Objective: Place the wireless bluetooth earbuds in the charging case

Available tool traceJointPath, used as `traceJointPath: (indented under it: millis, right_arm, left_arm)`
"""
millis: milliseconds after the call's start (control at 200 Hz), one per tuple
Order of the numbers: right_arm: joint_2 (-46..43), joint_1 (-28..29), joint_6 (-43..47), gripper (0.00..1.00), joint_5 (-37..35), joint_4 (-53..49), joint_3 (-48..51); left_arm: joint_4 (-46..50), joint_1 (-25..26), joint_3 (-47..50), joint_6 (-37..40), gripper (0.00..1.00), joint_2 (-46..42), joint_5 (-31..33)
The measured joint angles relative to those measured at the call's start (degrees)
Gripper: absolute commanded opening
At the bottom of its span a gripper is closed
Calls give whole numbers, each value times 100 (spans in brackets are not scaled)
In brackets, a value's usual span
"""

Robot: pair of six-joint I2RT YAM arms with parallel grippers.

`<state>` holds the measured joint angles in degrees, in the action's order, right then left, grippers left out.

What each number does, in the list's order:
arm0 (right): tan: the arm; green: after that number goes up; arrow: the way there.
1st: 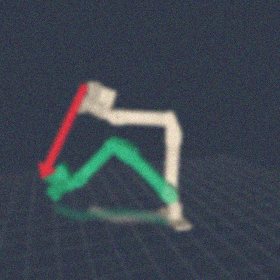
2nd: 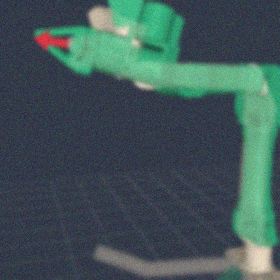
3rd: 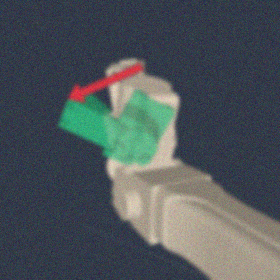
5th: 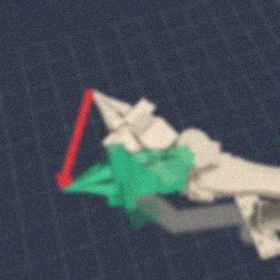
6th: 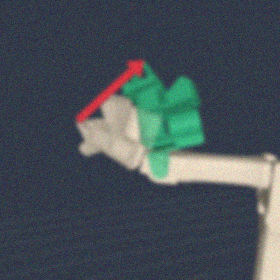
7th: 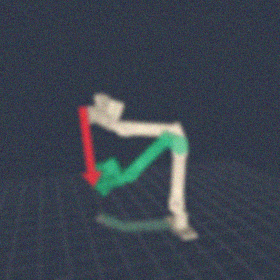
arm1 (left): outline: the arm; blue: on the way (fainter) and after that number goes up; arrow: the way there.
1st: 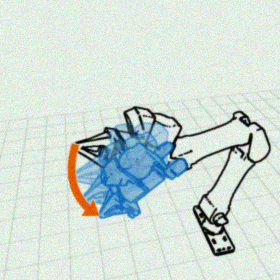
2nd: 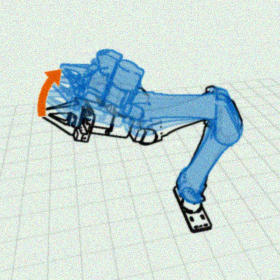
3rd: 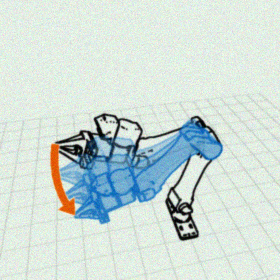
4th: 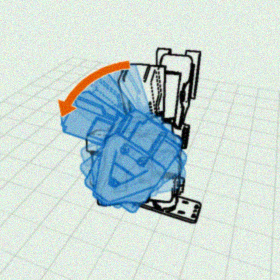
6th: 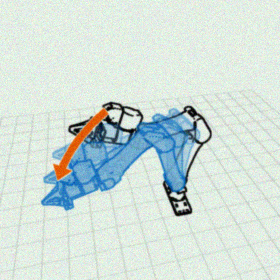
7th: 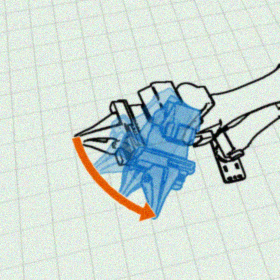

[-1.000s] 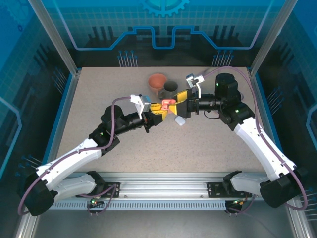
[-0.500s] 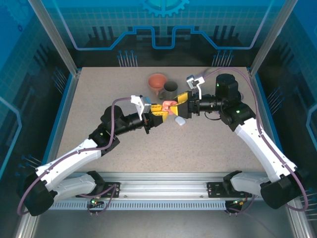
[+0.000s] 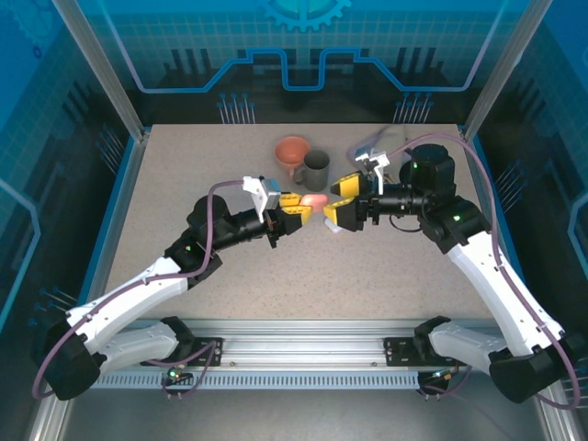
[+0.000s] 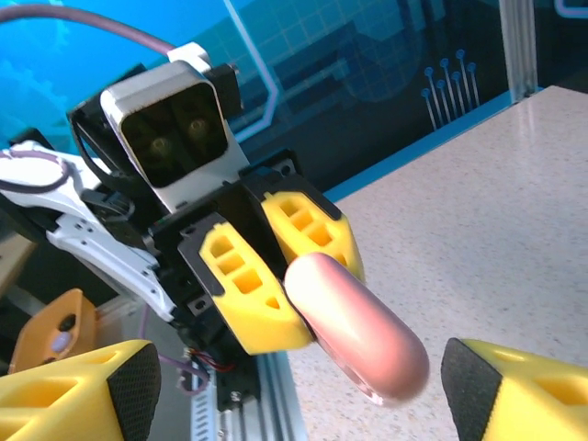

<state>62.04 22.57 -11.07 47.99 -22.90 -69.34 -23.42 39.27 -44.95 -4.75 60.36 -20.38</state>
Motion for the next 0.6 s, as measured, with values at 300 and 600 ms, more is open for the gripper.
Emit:
traceJointPath:
  millis: [300,600]
  right_arm:
    - [-170,-122,1779,84,9,-772,-55]
    - [103,247,2977,83,7,-1078,-254]
  left_arm:
    - [378,0,0,409,0,-323,-90]
    - [566,2,-66,643,0,-468,-396]
